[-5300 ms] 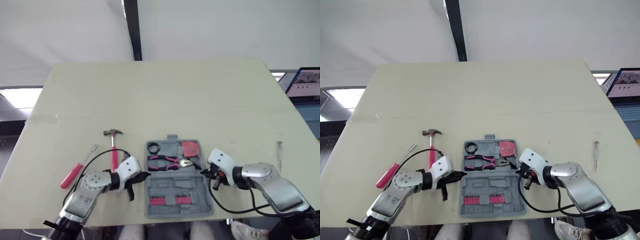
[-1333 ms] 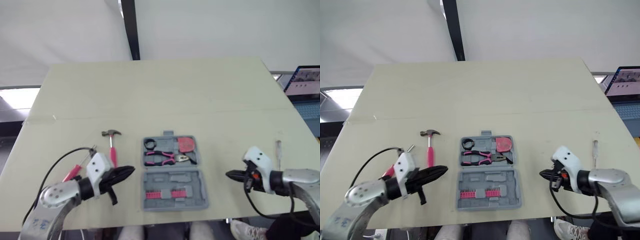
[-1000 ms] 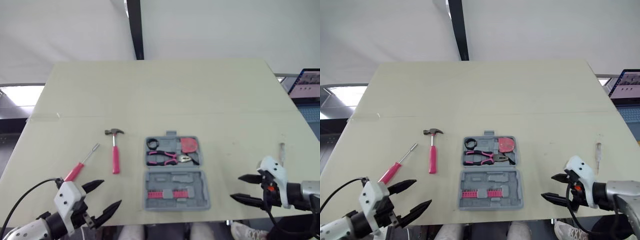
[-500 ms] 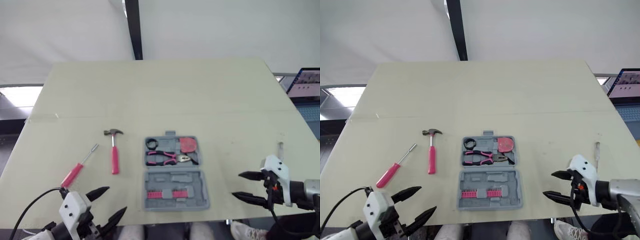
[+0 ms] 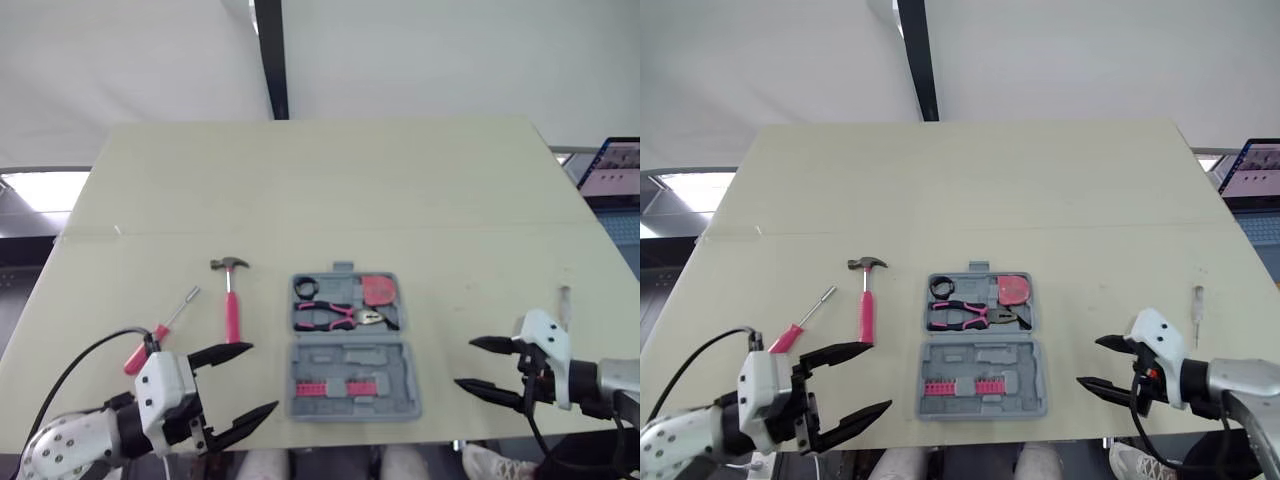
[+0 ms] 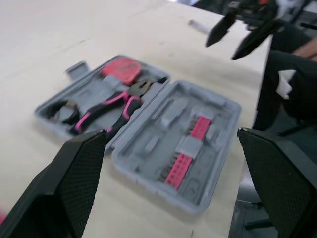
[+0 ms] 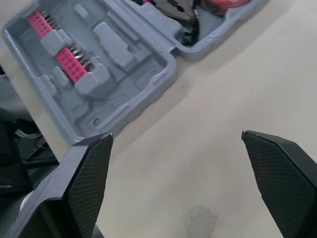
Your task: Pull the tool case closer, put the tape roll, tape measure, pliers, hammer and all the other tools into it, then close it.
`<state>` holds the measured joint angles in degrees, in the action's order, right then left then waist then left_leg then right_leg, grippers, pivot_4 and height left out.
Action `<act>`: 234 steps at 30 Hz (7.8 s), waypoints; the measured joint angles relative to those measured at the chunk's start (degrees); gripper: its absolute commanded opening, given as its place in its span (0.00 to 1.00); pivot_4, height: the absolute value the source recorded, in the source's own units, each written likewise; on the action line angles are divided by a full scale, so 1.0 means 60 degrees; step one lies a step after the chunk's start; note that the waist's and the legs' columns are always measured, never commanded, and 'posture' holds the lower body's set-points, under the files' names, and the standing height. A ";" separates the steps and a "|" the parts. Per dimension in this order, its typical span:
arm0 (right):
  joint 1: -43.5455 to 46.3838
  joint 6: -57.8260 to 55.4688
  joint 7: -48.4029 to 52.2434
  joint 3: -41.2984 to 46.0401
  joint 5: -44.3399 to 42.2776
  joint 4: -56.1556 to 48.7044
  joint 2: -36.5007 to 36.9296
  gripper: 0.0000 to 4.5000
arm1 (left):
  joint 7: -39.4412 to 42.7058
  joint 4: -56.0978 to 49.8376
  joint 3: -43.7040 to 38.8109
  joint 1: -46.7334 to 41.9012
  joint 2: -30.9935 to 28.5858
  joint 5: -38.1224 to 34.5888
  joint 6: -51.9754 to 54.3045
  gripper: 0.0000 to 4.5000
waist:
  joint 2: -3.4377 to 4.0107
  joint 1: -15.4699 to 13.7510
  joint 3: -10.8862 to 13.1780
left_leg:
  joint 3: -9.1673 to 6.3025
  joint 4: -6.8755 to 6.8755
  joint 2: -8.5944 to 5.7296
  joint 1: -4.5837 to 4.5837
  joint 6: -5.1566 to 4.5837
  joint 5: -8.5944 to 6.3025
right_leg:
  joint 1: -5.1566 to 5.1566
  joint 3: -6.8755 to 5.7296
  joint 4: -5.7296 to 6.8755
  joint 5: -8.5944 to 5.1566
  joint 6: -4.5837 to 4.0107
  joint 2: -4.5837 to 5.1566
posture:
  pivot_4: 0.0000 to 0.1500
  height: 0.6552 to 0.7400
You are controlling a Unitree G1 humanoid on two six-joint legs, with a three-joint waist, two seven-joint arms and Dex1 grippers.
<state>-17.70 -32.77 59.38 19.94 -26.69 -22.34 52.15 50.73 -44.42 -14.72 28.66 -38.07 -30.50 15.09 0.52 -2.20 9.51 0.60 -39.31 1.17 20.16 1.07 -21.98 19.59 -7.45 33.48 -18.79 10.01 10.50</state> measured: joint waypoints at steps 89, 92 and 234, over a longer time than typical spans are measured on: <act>0.4784 -0.2035 -0.4091 -0.0775 0.1624 0.5047 -0.0539 0.01 | -0.0943 0.0837 0.1330 -0.2249 -0.0003 0.0470 0.0423 1.00 | 0.0115 0.0167 -0.0015 | 0.0022 0.0016 0.0002 0.0006 0.0009 0.0006 | 0.0043 0.0026 0.0019 0.0001 0.0004 -0.0002 | 1.00 1.00; 0.4593 -0.2861 -0.2722 -0.1441 0.0944 0.2699 0.0723 0.01 | -0.0993 0.0896 0.0886 -0.1912 0.0007 0.0446 0.0423 1.00 | 0.0119 0.0168 -0.0011 | 0.0026 0.0017 0.0006 0.0006 0.0009 0.0006 | 0.0042 0.0028 0.0014 0.0001 0.0004 -0.0005 | 1.00 1.00; 0.7613 0.0372 -0.0013 -0.8542 0.3573 0.2449 -0.3663 0.01 | -0.0725 0.0786 -0.0399 0.1257 0.0501 0.1182 -0.0559 1.00 | -0.0020 0.0395 0.0027 | 0.0053 0.0014 0.0011 0.0057 0.0019 0.0009 | 0.0149 0.0035 0.0068 -0.0001 -0.0002 -0.0003 | 1.00 1.00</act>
<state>27.97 -30.54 59.30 -31.31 -5.25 -7.65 30.17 46.38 -39.71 -17.12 36.20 -35.06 -23.41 11.74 0.39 0.17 9.67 0.92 -39.22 1.23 20.50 1.19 -21.93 20.49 -7.24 33.89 -18.79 10.00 10.48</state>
